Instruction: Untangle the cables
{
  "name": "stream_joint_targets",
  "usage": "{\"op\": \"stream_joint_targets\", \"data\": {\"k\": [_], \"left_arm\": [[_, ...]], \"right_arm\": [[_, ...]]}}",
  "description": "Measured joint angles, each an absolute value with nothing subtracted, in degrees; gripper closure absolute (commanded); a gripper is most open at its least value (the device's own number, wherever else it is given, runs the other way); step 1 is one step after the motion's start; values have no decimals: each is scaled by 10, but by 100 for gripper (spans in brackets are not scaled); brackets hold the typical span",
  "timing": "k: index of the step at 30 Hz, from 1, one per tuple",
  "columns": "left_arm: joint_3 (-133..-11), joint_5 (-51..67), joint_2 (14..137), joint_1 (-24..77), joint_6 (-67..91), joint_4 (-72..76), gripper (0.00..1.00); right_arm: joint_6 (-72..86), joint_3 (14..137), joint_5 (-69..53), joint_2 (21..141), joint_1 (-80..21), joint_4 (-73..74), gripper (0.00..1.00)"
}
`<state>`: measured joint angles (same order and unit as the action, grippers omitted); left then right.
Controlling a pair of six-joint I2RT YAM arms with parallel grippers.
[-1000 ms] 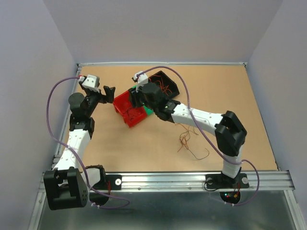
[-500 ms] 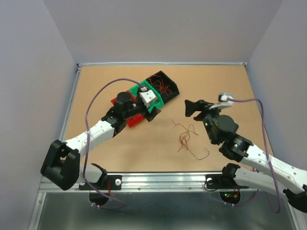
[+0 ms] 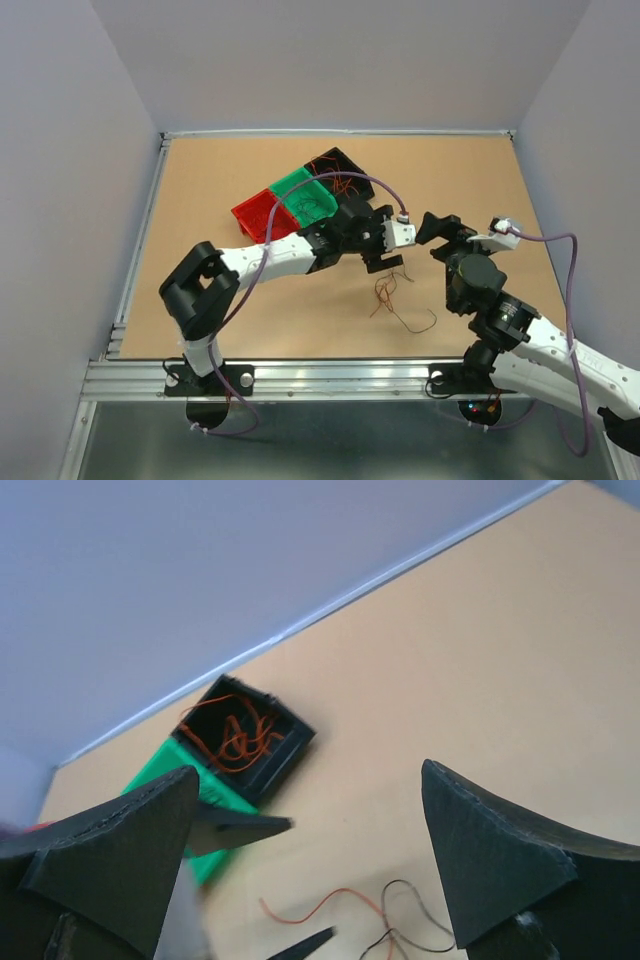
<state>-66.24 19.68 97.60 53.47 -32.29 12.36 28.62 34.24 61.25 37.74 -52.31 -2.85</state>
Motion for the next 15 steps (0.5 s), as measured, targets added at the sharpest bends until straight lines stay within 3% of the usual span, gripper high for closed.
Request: {"op": "stream_joint_targets", "data": {"k": [13,15], "left_arm": [[-777,195,1169,582,-344,43,10],[-787,195,1181,588,-344,35,27]], "right_arm": [[285,307,688,234,-525,-25,2],[283,303,697,224,-525,-25,2]]}}
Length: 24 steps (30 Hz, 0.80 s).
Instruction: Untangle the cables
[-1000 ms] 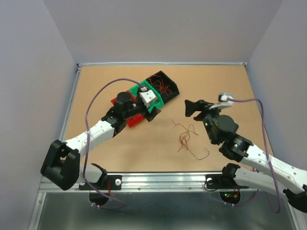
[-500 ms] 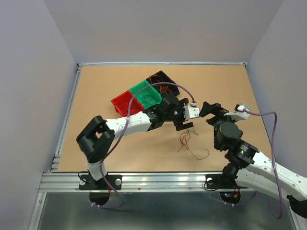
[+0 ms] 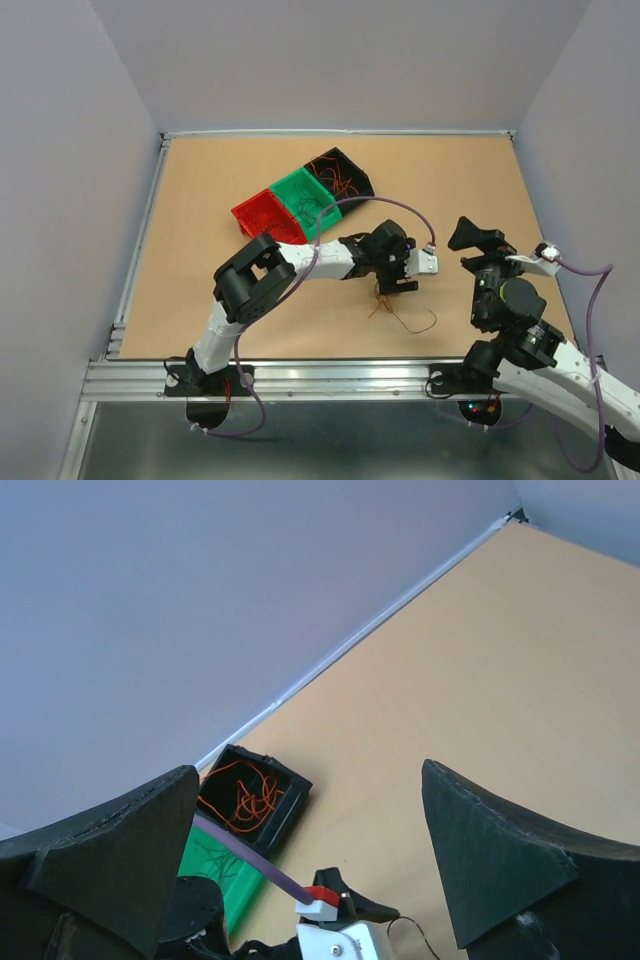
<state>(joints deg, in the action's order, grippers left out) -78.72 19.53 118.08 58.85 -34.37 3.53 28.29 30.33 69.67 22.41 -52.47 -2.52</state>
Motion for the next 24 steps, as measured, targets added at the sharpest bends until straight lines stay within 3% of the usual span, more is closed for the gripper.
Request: {"op": "stream_joint_targets", "data": {"k": [2,3,5,12,24], "left_arm": [[-799,197,1191,593,-341,30,48],[-809,197,1199,596,-342,28,72],[-829,195,1215,597,-340,23,100],[-811,187,1201,587,-309,42,100],[-723,360,896,383,-121,156,100]], "right_arm": [[281,302,702,219,-525,-24,2],[279,302,703,216,-525,-23,2],[278,302,705,211,-525,-23,2],[276,301,705,202,-525,-23,3],[219,302,585,283,-525,-42,5]]}}
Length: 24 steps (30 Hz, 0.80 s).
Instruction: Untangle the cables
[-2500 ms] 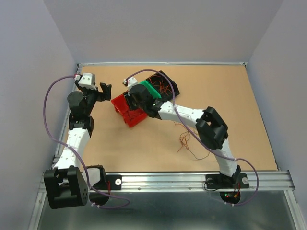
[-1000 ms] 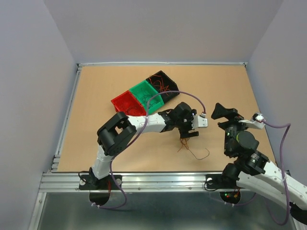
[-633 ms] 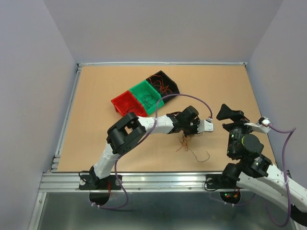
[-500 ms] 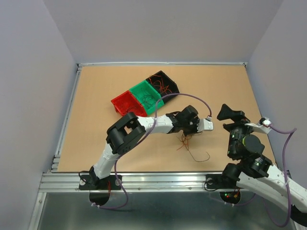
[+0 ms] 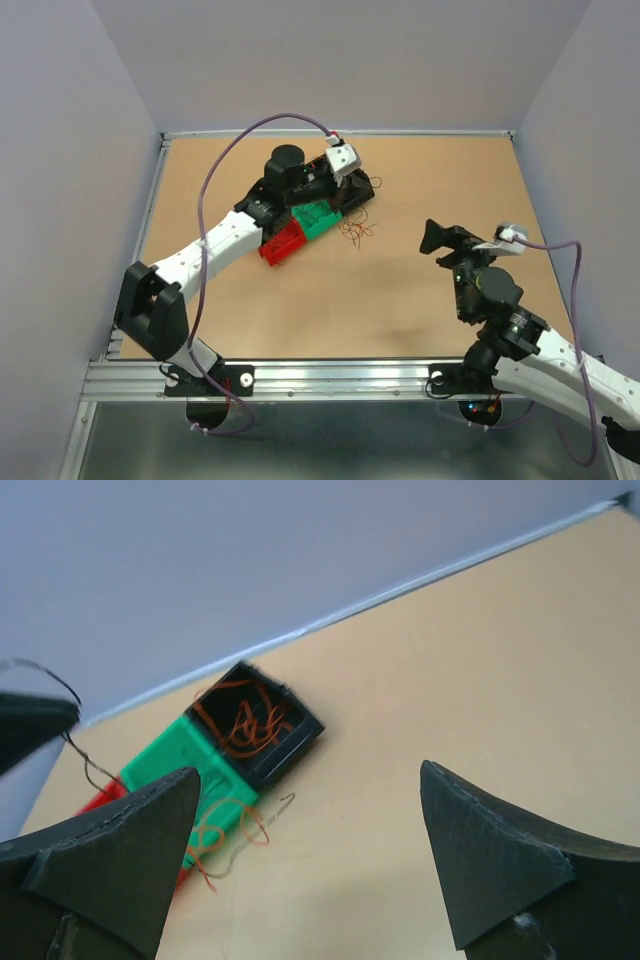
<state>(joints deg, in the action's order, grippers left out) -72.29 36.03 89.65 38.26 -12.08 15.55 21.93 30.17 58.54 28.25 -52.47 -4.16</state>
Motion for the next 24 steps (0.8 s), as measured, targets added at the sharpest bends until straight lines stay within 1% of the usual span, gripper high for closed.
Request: {"op": "stream_joint_targets", "data": {"k": [2,8,11,17,19,20,22,23,24], "left_arm": [[-696,377,847,372,-104,176,100],[-630,403,769,368,-74,202,100],[-619,407,755,363,-63,205,100],[-615,407,740,355,-46,208,100],[-613,401,733,352,-43,208,100],[-609,392,728,350,-41,213,100],[-596,379,712,346,-37,218,100],[-589,370,702,343,-35,221,100],[-586,366,695,341,-34,223,100]], "right_arm": [[198,302,525,315,-525,-65,5],[136,302,320,415,-525,-174,8],[111,302,232,472,-525,-224,10],[75,315,99,568,-525,-254,12],[72,324,61,587,-525,-256,16],[71,327,50,591,-525,-256,20],[71,335,24,598,-525,-259,25],[70,340,10,599,-525,-263,30],[70,342,8,600,-525,-264,32]]}}
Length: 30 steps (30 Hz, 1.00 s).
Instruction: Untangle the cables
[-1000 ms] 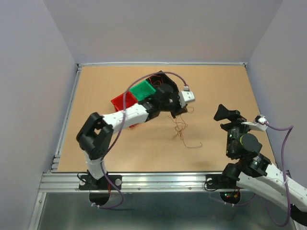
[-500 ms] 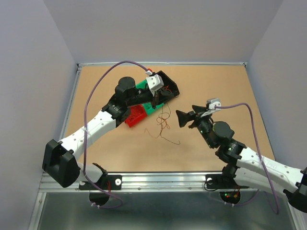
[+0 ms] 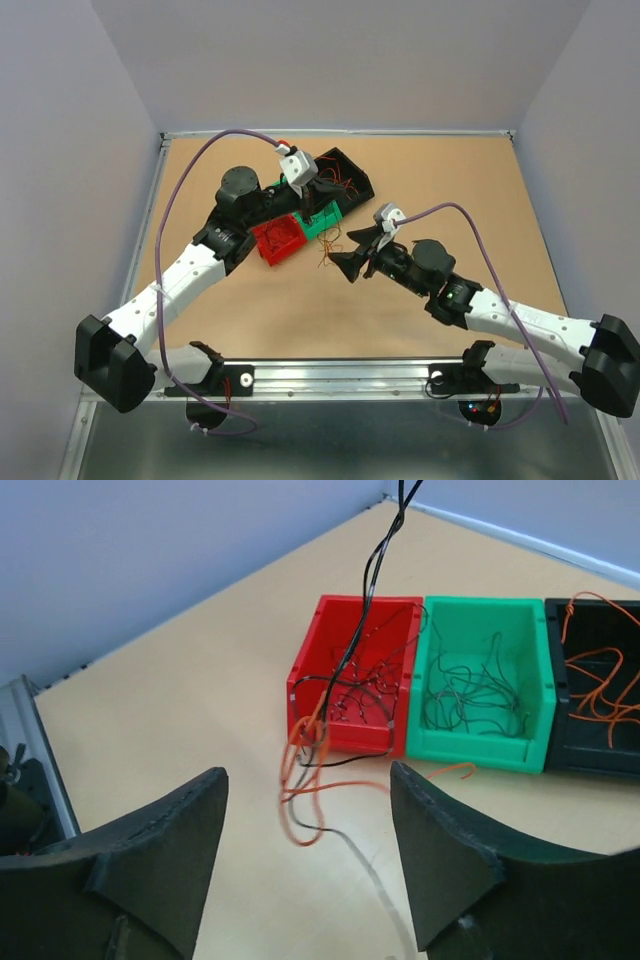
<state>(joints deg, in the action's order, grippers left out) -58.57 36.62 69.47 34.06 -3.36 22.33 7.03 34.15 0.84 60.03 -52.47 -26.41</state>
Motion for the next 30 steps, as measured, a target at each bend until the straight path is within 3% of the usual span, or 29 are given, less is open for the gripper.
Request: {"op": "stream_joint_targets", "data": {"k": [6,13,22,27,30], "left_arm": [[-582,347,675,335,-22,243,100],[-581,328,675,329,-13,244,100],[-581,322,672,324,-9,244,100],[-585,292,665,304,4,232,100],[-617,239,664,236,27,203,100]], "right_arm": [[68,359,-16,624,-525,-275,49],[70,383,-28,663,-525,-275,50],[65,394,-12,694,-525,-274,98],[69,394,1,693,-525,-268,100],[78,394,33,679,-525,-251,99]]}}
